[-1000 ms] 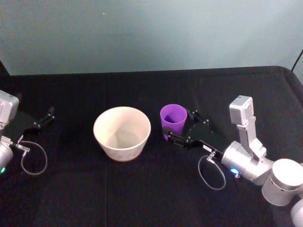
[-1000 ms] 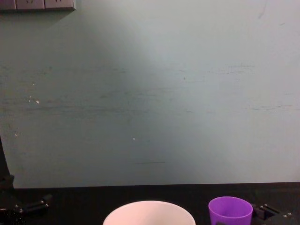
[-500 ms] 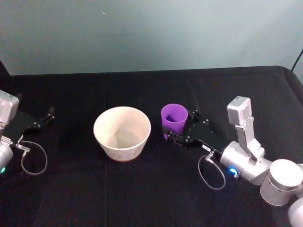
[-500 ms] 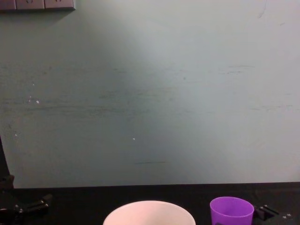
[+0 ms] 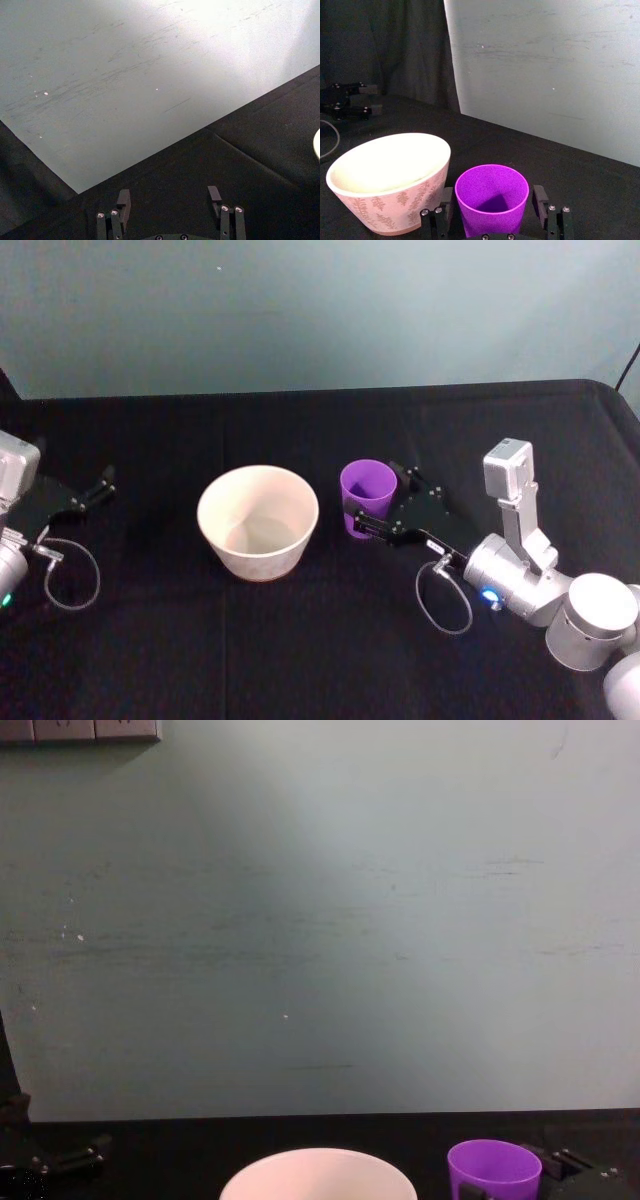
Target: Pick up the cup and pour the mung beans from the cup into the bowl.
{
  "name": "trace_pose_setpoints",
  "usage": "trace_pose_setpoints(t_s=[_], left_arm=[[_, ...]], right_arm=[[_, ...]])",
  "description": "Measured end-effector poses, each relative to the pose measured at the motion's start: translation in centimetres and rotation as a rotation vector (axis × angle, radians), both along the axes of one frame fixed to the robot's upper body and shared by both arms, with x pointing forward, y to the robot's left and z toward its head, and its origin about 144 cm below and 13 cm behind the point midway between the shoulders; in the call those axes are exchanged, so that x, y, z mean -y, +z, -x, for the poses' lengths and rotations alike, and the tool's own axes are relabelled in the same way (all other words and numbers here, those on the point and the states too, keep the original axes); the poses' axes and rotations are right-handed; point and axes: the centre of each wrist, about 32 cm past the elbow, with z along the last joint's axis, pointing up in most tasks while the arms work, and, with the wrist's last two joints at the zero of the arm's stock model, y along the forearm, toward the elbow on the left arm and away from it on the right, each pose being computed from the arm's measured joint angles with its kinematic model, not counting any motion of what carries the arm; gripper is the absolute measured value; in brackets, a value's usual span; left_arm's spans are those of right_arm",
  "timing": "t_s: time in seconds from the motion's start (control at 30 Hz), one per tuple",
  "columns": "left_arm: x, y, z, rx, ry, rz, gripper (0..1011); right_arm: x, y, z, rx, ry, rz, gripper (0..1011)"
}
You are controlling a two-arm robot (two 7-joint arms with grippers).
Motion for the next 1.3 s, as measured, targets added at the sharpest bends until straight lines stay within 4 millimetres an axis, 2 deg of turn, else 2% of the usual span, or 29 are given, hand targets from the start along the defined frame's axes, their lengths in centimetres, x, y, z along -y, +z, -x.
trace_pose_setpoints(t_s=[0.7,0.9,0.93,1.07,1.3], left_arm=[[0.0,0.0,0.0,0.0,0.0,0.0,1000],[0.0,0.0,0.0,0.0,0.0,0.0,1000],[0.0,0.0,0.0,0.0,0.0,0.0,1000],[0.0,0.0,0.0,0.0,0.0,0.0,1000],[0.0,0.0,0.0,0.0,0.0,0.0,1000]], right_arm=[[-0.46,0.0,-0.24,-0.012,0.012,-0.003,1002],[-0.46,0.01,-0.23,-0.012,0.012,-0.003,909],[-0.45,0.01,-0.23,-0.012,0.012,-0.003,863],[-0.44,0.01,-0.22,-0.013,0.012,-0.003,794],[-0.43,0.01,-0.21,-0.013,0.012,-0.003,760]])
